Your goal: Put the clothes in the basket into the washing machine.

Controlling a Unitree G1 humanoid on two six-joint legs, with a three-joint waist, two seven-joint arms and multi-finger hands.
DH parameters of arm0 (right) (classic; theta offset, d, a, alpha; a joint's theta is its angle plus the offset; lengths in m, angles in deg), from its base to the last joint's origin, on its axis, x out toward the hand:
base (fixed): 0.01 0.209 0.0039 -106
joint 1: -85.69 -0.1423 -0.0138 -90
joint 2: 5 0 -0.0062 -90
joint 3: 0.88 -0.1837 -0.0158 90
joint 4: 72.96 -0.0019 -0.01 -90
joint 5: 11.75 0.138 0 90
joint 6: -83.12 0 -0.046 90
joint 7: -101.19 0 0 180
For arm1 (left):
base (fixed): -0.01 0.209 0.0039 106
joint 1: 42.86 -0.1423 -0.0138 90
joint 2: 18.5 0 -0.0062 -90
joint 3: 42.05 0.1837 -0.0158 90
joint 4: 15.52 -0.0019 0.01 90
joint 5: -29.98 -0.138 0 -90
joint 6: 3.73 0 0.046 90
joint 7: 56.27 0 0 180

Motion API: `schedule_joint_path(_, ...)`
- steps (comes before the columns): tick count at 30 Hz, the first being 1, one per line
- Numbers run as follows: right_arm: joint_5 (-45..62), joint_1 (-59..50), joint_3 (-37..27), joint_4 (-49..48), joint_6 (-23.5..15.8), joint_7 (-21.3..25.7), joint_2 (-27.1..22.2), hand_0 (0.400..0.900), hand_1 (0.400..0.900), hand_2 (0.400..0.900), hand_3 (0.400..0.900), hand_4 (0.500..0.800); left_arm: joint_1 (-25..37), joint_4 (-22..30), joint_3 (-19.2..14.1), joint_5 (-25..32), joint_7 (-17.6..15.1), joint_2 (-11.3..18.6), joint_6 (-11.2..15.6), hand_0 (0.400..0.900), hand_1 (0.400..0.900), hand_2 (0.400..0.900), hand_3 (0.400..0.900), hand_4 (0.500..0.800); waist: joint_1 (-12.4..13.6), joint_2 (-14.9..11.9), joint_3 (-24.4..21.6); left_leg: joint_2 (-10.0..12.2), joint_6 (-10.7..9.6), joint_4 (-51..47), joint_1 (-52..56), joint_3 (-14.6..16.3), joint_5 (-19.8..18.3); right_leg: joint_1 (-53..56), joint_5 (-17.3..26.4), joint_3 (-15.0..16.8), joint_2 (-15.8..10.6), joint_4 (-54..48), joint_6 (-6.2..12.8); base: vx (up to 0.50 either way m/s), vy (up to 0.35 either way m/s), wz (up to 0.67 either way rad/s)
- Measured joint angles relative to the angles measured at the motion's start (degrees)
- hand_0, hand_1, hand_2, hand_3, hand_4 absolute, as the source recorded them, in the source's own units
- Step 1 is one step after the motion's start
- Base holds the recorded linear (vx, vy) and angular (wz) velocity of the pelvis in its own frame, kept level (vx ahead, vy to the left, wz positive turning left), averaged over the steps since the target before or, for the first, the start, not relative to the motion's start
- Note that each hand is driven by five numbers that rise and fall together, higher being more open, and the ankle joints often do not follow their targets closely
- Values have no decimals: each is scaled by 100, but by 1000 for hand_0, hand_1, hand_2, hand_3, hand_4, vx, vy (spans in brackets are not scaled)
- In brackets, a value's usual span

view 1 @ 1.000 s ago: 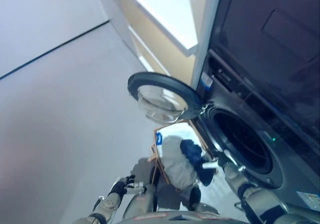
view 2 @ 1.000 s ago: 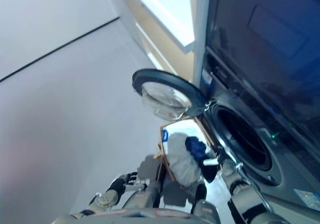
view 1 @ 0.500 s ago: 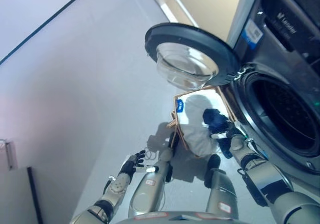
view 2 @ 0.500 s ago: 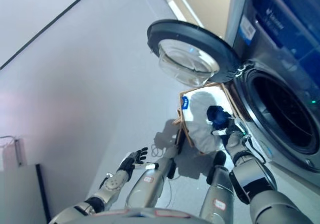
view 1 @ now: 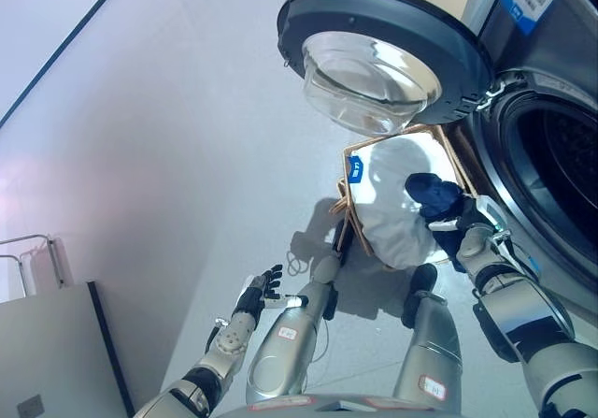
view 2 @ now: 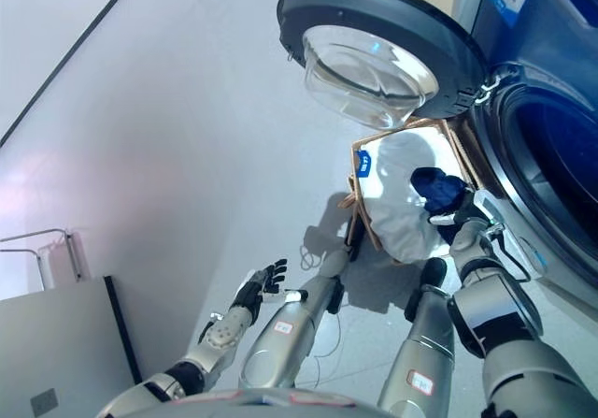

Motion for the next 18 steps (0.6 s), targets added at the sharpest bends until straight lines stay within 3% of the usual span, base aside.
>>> schedule_joint_path(7, 4, -373, 19, 130, -2, 144, -309, 900, 900, 900, 900, 800, 62, 221, 116, 161, -36, -27, 186, 900, 900, 900, 900, 800, 82, 66, 122, -174, -18, 172, -530, -101, 91, -611, -159, 2, -161, 500, -33, -20, -1, 19)
schedule_joint_path(13, 8, -670, 25, 236, -21, 408, -656, 900, 900, 900, 900, 800, 167, 464, 205, 311, -91, -27, 322, 900, 900, 900, 900, 800, 102, 73, 224, -347, -140, 670, -1171, -255, -23, -1192, -397, 1, -324, 1099, -177, -12, 4, 21)
schedule_joint_path(14, 8, -730, 27, 256, -24, 415, -702, 843, 843, 843, 843, 766, 177, 504, 202, 311, -97, -31, 331, 900, 900, 900, 900, 800, 95, 73, 224, -378, -156, 767, -1273, -264, -43, -1294, -420, 18, -359, 1197, -206, 23, 9, 12)
schedule_joint_path(15, 8, -800, 27, 280, -24, 422, -752, 400, 400, 400, 400, 500, 177, 558, 203, 310, -118, -30, 333, 900, 900, 900, 900, 800, 119, 73, 224, -391, -159, 832, -1348, -266, -55, -1367, -435, 24, -367, 1255, -206, 18, 3, 13)
schedule_joint_path(18, 9, -913, 46, 337, -23, 480, -811, 400, 400, 400, 400, 500, 191, 647, 210, 310, -184, -34, 340, 900, 900, 900, 900, 800, 130, 72, 225, -413, -188, 1022, -1520, -277, -83, -1506, -464, 18, -393, 1392, -235, 9, 7, 6)
